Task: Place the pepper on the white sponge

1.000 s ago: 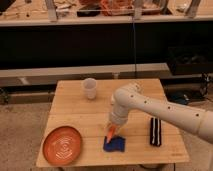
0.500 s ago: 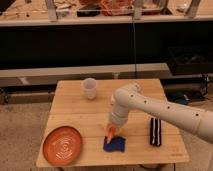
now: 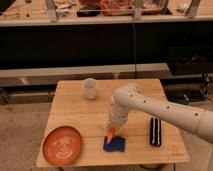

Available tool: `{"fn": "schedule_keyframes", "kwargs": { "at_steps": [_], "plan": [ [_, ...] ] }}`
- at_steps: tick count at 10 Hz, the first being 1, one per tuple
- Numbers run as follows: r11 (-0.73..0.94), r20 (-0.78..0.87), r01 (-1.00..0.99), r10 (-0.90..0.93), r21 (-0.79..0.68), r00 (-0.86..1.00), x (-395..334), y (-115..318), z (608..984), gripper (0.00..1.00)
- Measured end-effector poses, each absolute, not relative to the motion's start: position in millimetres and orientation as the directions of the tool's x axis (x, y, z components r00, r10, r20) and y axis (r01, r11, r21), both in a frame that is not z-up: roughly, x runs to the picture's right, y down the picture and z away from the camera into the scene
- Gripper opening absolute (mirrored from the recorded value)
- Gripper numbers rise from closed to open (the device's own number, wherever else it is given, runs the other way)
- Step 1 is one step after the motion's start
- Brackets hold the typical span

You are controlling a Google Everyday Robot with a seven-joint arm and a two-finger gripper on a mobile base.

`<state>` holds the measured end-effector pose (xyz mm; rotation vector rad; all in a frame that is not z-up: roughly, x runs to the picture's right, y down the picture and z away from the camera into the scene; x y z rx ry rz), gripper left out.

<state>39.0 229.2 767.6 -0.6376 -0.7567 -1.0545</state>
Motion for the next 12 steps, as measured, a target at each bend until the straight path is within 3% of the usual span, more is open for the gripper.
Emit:
{"fn": "schedule_keyframes", "kwargs": {
  "at_steps": [2,6,8,12],
  "plan": [
    [0.361,0.801,0.927,-0.523,-0.102,0.292,39.2,229.2,767.7,0.35],
    [0.355,0.803,0.93,-0.523,-0.099,0.285,39.5,230.0,768.0,0.53],
    [0.351,0.804,0.931,-0.523,-0.098,0.282,40.1,230.7,768.1,0.48],
    [0.346,0.806,0.933,-0.523,-0.096,0.277,40.6,231.5,768.9,0.47]
  ]
}}
